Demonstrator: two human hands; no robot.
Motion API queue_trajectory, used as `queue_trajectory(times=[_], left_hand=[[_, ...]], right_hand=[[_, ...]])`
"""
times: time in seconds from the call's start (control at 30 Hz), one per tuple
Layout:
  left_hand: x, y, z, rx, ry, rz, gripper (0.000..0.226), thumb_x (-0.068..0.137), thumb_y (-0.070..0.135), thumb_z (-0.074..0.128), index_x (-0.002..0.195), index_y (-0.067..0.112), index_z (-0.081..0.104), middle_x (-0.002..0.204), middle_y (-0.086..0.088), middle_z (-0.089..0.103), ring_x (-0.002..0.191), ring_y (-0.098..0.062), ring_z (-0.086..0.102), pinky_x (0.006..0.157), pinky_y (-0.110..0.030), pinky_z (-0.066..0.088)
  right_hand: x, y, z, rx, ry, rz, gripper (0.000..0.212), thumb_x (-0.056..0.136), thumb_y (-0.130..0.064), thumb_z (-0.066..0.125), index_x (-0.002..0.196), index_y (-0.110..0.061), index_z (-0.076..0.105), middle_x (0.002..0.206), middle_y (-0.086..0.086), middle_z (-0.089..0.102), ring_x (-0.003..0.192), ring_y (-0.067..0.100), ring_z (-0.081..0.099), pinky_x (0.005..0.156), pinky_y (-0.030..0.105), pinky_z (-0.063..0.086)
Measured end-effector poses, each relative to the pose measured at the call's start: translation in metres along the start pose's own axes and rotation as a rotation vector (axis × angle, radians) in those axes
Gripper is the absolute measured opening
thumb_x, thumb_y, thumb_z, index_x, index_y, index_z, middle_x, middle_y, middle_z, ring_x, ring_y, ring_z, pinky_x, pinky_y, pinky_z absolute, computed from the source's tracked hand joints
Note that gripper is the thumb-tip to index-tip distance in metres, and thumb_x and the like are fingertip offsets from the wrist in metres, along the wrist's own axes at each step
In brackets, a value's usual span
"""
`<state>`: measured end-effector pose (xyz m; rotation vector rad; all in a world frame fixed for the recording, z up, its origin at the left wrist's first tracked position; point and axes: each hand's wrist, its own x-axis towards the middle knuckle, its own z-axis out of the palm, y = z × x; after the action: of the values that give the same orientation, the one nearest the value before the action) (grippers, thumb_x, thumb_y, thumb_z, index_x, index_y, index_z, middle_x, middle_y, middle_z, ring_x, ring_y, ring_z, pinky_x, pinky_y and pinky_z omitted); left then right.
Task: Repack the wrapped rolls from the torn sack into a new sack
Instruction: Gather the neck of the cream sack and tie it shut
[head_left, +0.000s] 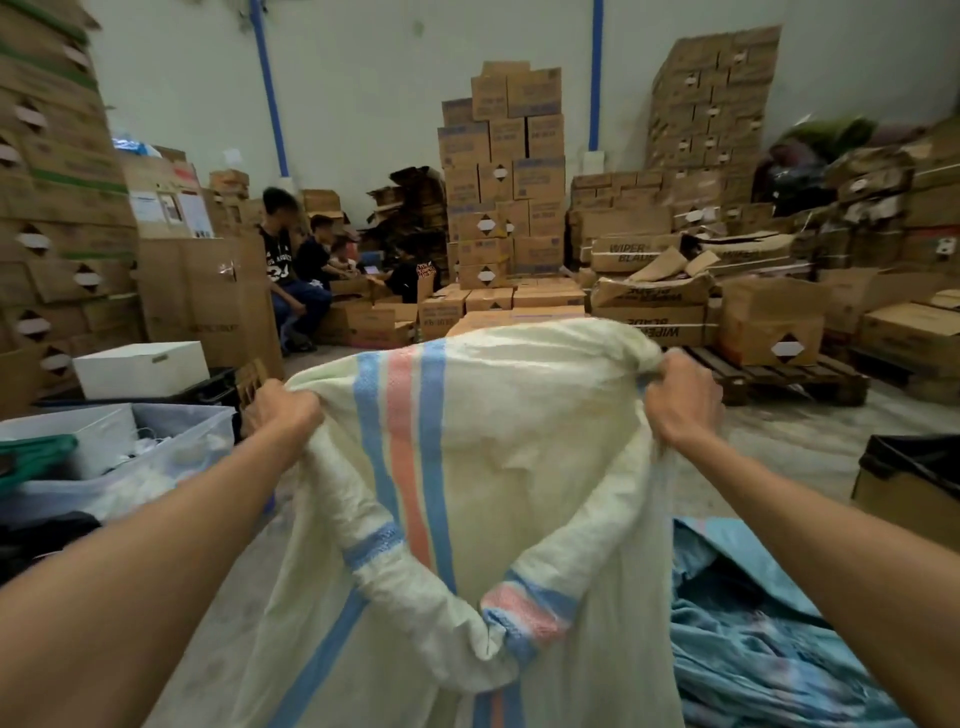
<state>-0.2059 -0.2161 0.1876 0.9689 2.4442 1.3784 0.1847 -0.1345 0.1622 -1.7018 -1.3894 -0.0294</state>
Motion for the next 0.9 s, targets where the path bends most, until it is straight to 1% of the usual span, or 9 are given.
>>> queue_trajectory(times=[0.13, 0.27, 0.37, 0.43, 0.5, 0.6, 0.67, 0.73, 0.9], left_hand=[[-0.01, 0.032, -0.021, -0.1, -0.5, -0.22, 0.012, 0.093, 0.015, 0.056, 0.094, 0.002, 0.058, 0.083, -0.013, 0.061, 0.071, -0.025, 0.058, 0.064, -0.032, 0.051], [-0.004, 0.053, -0.041, -0.163, -0.805, -0.213, 0.051, 0.072, 0.015, 0.067, 0.119, 0.011, 0.051, 0.121, -0.019, 0.06, 0.109, -0.038, 0.058, 0.089, -0.052, 0.05], [-0.001, 0.06, -0.039, -0.287, -0.949, -0.124, 0.058, 0.073, 0.017, 0.059, 0.13, 0.012, 0.049, 0.117, -0.017, 0.059, 0.105, -0.035, 0.056, 0.091, -0.053, 0.046], [-0.002, 0.062, -0.034, -0.289, -0.91, -0.071, 0.058, 0.079, 0.008, 0.057, 0.136, 0.012, 0.046, 0.118, -0.015, 0.058, 0.101, -0.033, 0.059, 0.08, -0.05, 0.051], [-0.004, 0.068, -0.027, -0.255, -0.778, 0.036, 0.053, 0.082, -0.001, 0.061, 0.132, 0.013, 0.054, 0.122, -0.016, 0.061, 0.101, -0.033, 0.063, 0.077, -0.047, 0.055], [-0.005, 0.08, -0.019, 0.02, -0.197, 0.241, 0.041, 0.084, 0.004, 0.066, 0.125, 0.012, 0.064, 0.114, -0.017, 0.065, 0.09, -0.03, 0.063, 0.071, -0.035, 0.052], [-0.013, 0.089, -0.019, 0.246, -0.067, 0.292, 0.038, 0.085, 0.018, 0.072, 0.118, 0.003, 0.062, 0.109, -0.017, 0.063, 0.087, -0.029, 0.059, 0.066, -0.033, 0.049], [-0.019, 0.094, -0.019, 0.244, -0.329, 0.166, 0.042, 0.085, 0.024, 0.074, 0.115, 0.001, 0.054, 0.103, -0.015, 0.061, 0.084, -0.027, 0.059, 0.067, -0.035, 0.05], [-0.021, 0.109, -0.029, -0.045, -0.81, -0.039, 0.067, 0.078, 0.025, 0.075, 0.136, 0.016, 0.043, 0.126, -0.013, 0.057, 0.112, -0.032, 0.057, 0.096, -0.044, 0.05]], right_hand=[[0.025, -0.026, -0.02, 0.483, -0.415, 0.477, 0.065, 0.094, -0.058, 0.047, 0.134, -0.006, 0.048, 0.124, 0.013, 0.06, 0.107, 0.035, 0.061, 0.083, 0.046, 0.054], [0.031, -0.044, -0.037, 0.972, -0.761, 0.523, 0.034, 0.091, -0.032, 0.063, 0.113, -0.006, 0.064, 0.098, 0.013, 0.071, 0.083, 0.027, 0.069, 0.073, 0.039, 0.058], [0.033, -0.048, -0.045, 1.292, -0.89, 0.321, 0.04, 0.086, -0.001, 0.059, 0.126, -0.003, 0.055, 0.12, 0.017, 0.062, 0.102, 0.03, 0.065, 0.081, 0.039, 0.057], [0.033, -0.047, -0.036, 1.134, -0.862, 0.065, 0.06, 0.081, 0.019, 0.053, 0.132, -0.013, 0.054, 0.128, 0.013, 0.057, 0.113, 0.031, 0.061, 0.079, 0.037, 0.057], [0.028, -0.048, -0.026, 0.634, -0.711, -0.211, 0.054, 0.081, 0.018, 0.057, 0.118, -0.021, 0.063, 0.114, 0.004, 0.062, 0.105, 0.025, 0.063, 0.076, 0.032, 0.057], [0.029, -0.053, -0.017, 0.09, -0.22, -0.394, 0.041, 0.084, 0.003, 0.064, 0.112, -0.028, 0.065, 0.104, 0.002, 0.068, 0.097, 0.023, 0.064, 0.073, 0.036, 0.056], [0.032, -0.059, -0.02, 0.005, -0.031, -0.355, 0.027, 0.093, -0.009, 0.06, 0.119, -0.02, 0.06, 0.104, 0.005, 0.067, 0.093, 0.026, 0.064, 0.066, 0.033, 0.047], [0.033, -0.064, -0.022, 0.018, -0.129, -0.178, 0.023, 0.101, -0.024, 0.05, 0.118, -0.009, 0.056, 0.108, 0.013, 0.065, 0.094, 0.029, 0.062, 0.067, 0.034, 0.046], [0.013, -0.079, -0.021, 0.51, -0.875, 0.339, 0.059, 0.101, -0.056, 0.034, 0.123, -0.005, 0.052, 0.088, 0.011, 0.064, 0.07, 0.024, 0.063, 0.041, 0.022, 0.047]])
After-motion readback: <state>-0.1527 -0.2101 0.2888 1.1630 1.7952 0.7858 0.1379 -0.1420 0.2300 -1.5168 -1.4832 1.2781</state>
